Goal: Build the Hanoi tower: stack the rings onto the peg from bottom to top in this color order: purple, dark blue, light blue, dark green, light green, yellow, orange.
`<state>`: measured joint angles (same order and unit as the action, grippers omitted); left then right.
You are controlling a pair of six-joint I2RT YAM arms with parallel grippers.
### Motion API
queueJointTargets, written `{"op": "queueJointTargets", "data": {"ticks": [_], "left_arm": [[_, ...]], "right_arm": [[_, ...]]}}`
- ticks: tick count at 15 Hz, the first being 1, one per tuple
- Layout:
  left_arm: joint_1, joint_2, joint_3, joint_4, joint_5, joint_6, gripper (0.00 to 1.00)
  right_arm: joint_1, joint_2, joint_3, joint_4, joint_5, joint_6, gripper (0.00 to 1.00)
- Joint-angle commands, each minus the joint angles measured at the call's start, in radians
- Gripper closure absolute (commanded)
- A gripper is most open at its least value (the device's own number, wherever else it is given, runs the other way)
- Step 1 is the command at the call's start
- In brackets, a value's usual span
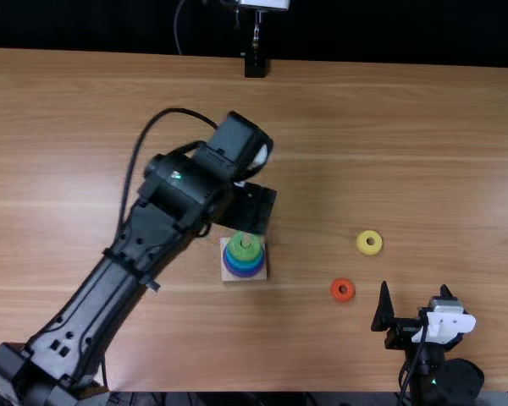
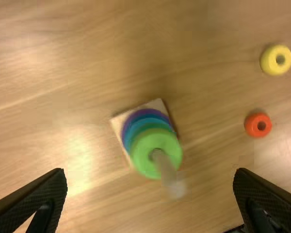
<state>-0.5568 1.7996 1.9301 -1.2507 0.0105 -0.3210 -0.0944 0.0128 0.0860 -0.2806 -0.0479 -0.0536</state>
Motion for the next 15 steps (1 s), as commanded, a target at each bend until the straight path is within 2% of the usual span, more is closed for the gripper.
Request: {"op": "queueJointTargets", "data": {"ticks": [1, 3, 9, 10, 13, 15], "left_arm": [[0.07, -0.105, -0.003, 0.019, -0.009, -0.008, 0.0], [0.152, -0.236, -0.16, 0.12, -0.009, -0.007, 0.0], [0.445, -0.735, -0.83, 0.675, -0.007, -0.003, 0.0], [0.472, -0.827, -0.93, 0.754, -0.001, -0.001, 0.0], [0.532, -1.097, -1.234, 0.916, -0.009, -0.001, 0.0], [0.532, -1.232, -1.37, 0.927, -0.007, 0.001, 0.0]], "right_arm": [[-0.007, -0.013, -0.071, -0.078, 0.004, -0.003, 0.0], [-0.007, -0.013, -0.071, -0.078, 0.004, -0.003, 0.0], [-0.007, -0.013, -0.071, -0.078, 0.004, -0.003, 0.0], [-0.007, -0.013, -0.071, -0.078, 0.006, -0.003, 0.0], [-0.007, -0.013, -0.071, -0.078, 0.004, -0.003, 0.0], [-0.007, -0.013, -0.071, -0.078, 0.004, -0.003, 0.0]]}}
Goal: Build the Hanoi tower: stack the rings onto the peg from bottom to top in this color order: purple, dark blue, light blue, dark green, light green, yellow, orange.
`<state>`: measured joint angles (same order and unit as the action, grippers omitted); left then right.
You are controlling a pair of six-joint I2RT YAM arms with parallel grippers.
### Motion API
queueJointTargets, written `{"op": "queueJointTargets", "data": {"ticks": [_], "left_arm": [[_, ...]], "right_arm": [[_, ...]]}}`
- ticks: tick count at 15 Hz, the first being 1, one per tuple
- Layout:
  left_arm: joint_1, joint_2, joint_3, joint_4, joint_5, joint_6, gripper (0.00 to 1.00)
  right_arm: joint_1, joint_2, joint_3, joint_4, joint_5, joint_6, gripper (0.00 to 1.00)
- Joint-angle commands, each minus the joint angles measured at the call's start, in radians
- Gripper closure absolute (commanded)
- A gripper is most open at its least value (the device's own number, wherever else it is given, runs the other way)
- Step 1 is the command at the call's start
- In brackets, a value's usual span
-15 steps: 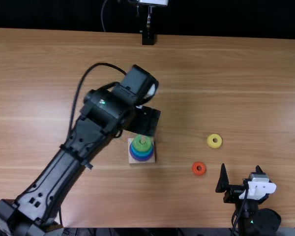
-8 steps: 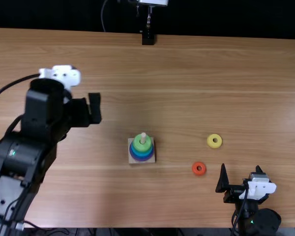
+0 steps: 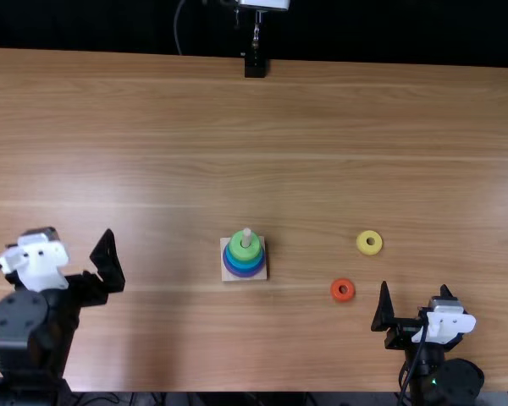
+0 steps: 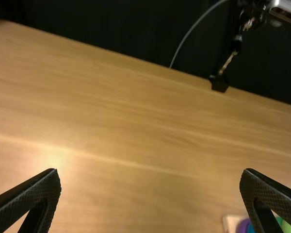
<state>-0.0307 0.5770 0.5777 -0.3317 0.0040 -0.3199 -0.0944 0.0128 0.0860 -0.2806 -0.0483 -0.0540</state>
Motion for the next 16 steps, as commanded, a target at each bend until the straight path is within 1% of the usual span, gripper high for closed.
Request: {"op": "queueJointTargets", "data": {"ticks": [1, 5, 7, 8, 9, 10, 11, 12, 13, 15, 16], "left_arm": [[0.003, -0.06, -0.076, 0.008, 0.003, 0.0, 0.0], [-0.005, -0.27, -0.295, 0.01, 0.0, 0.001, 0.0], [-0.025, -0.365, -0.383, 0.011, 0.0, 0.001, 0.0], [-0.025, -0.394, -0.415, 0.017, 0.011, 0.022, 0.0], [-0.025, -0.419, -0.444, 0.028, 0.018, 0.071, 0.0], [-0.025, -0.442, -0.47, 0.045, 0.035, 0.139, 0.0], [-0.025, -0.447, -0.487, 0.048, 0.057, 0.193, 0.0], [-0.021, -0.45, -0.504, 0.048, 0.066, 0.22, 0.0], [-0.021, -0.476, -0.536, 0.048, 0.064, 0.222, 0.0], [-0.026, -0.545, -0.572, 0.043, 0.049, 0.222, 0.0], [-0.025, -0.559, -0.578, 0.041, 0.049, 0.224, 0.0]], "right_arm": [[-0.007, -0.013, -0.071, -0.078, 0.004, -0.003, 0.0], [-0.007, -0.013, -0.071, -0.078, 0.006, -0.001, 0.0], [-0.007, -0.013, -0.071, -0.078, 0.004, -0.003, 0.0], [-0.007, -0.013, -0.071, -0.078, 0.004, -0.003, 0.0], [-0.007, -0.013, -0.071, -0.078, 0.004, -0.003, 0.0], [-0.007, -0.013, -0.071, -0.078, 0.004, -0.003, 0.0], [-0.007, -0.013, -0.071, -0.078, 0.004, -0.003, 0.0], [-0.007, -0.013, -0.071, -0.078, 0.004, -0.003, 0.0], [-0.007, -0.013, -0.071, -0.078, 0.004, -0.003, 0.0], [-0.007, -0.013, -0.071, -0.078, 0.004, -0.003, 0.0], [-0.007, -0.013, -0.071, -0.078, 0.004, -0.003, 0.0]]}}
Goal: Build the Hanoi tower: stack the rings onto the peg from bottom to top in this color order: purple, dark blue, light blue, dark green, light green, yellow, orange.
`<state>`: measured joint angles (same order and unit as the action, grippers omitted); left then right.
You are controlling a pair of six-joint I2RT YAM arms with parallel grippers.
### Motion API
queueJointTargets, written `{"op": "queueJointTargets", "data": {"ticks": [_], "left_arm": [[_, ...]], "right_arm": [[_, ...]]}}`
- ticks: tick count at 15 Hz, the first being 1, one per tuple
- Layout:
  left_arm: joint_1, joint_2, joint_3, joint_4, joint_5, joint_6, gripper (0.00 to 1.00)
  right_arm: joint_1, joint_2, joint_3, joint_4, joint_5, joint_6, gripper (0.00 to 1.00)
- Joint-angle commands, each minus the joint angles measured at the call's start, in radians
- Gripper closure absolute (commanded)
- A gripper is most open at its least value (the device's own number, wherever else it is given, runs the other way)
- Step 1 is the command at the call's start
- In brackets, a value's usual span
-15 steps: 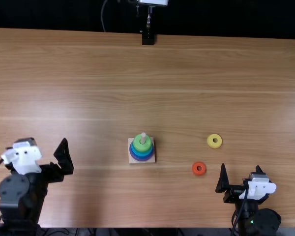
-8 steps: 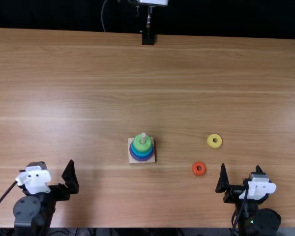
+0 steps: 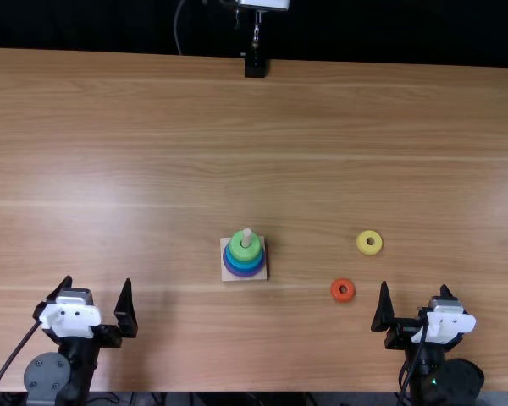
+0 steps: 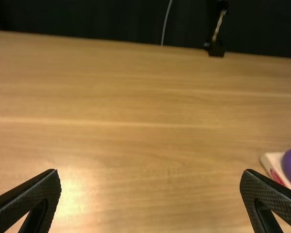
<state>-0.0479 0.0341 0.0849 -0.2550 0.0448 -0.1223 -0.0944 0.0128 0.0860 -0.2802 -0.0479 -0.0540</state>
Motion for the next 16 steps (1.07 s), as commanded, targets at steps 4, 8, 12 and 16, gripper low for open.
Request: {"op": "queueJointTargets", "data": {"ticks": [4, 8, 12, 16], "left_arm": [[0.003, -0.034, -0.085, -0.086, 0.007, 0.03, 0.0], [0.002, -0.034, -0.085, -0.225, 0.009, 0.027, 0.0], [0.003, -0.034, -0.085, -0.225, 0.016, 0.028, 0.0], [0.003, -0.034, -0.085, -0.225, 0.016, 0.028, 0.0]], "right_arm": [[-0.007, -0.013, -0.071, -0.078, 0.004, -0.003, 0.0], [-0.007, -0.013, -0.071, -0.078, 0.006, -0.003, 0.0], [-0.007, -0.013, -0.071, -0.078, 0.004, -0.001, 0.0], [-0.007, -0.013, -0.071, -0.078, 0.006, -0.003, 0.0]]}}
